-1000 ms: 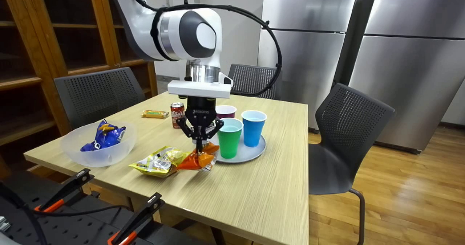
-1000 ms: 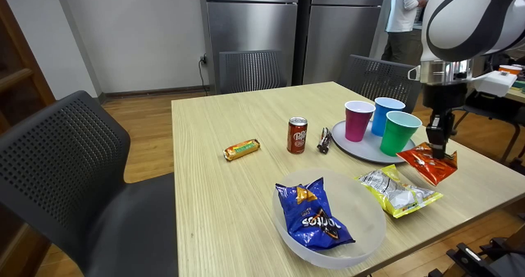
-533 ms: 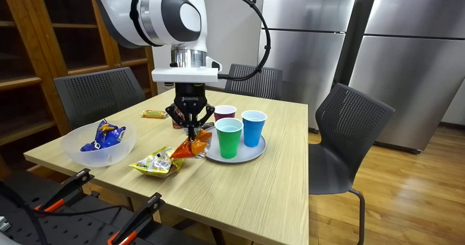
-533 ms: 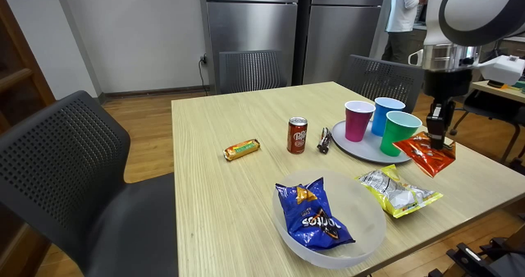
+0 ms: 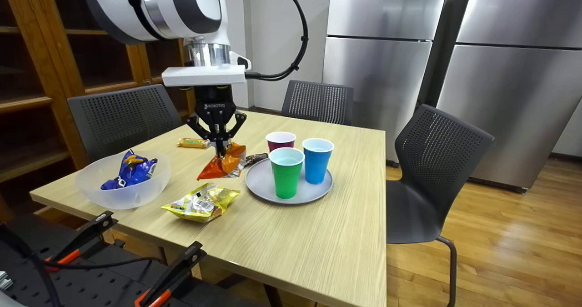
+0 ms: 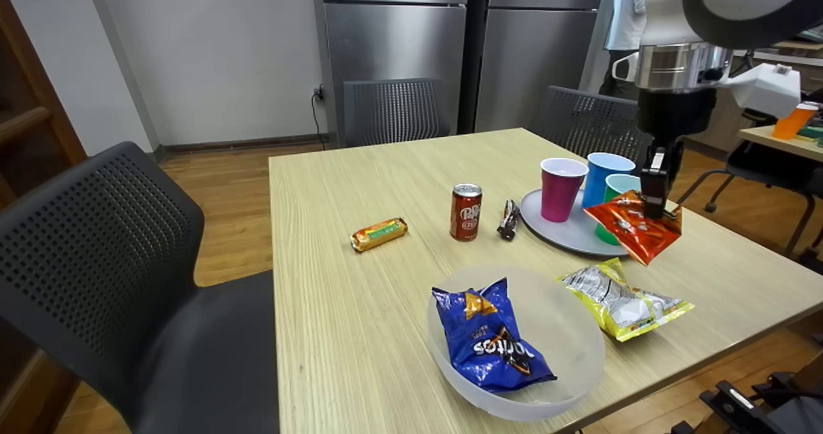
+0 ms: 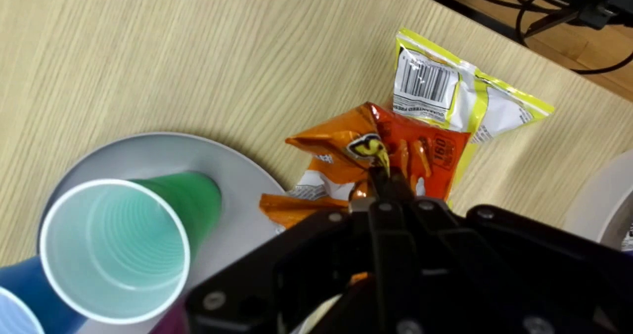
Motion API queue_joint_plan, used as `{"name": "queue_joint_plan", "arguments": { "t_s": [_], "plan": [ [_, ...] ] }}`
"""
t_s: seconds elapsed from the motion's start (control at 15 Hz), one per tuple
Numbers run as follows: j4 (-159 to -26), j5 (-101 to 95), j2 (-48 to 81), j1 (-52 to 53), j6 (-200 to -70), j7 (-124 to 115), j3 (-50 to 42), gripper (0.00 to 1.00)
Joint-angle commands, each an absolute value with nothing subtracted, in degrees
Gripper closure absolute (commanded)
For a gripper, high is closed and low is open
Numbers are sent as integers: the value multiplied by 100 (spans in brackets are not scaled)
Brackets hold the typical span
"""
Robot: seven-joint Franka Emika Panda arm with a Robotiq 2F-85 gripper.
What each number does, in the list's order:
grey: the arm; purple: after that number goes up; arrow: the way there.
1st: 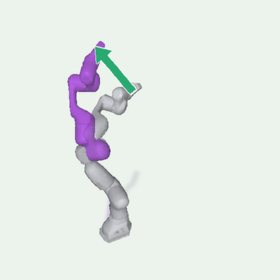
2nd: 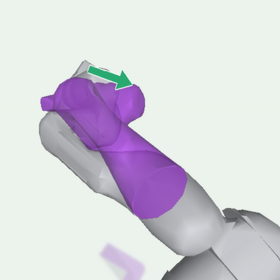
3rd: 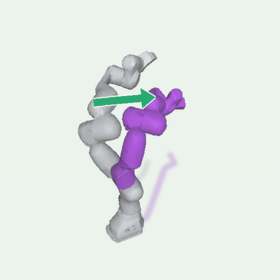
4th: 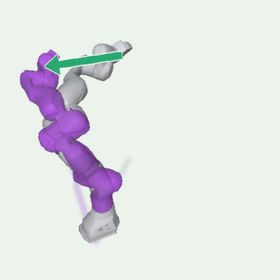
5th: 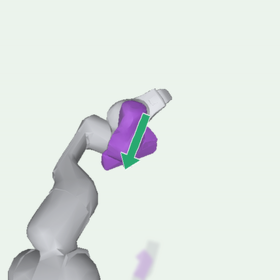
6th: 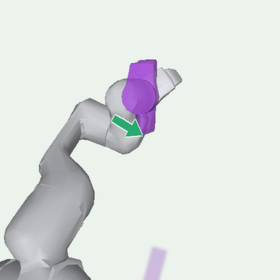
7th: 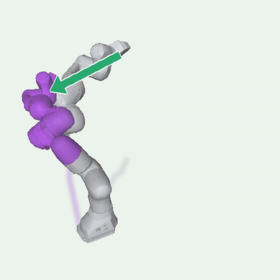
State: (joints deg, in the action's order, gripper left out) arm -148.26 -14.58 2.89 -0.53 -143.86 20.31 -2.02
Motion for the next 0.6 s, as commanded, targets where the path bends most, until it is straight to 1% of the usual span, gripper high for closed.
{"name": "queue_joint_plan", "arguments": {
  "t_s": [0.0, 0.53],
  "plan": [
    [-14996, -1576, -30, 139, -14480, 1725, 38, 100],
    [-14984, -1625, -146, 576, -14607, 1467, 467, 100]
  ]
}}
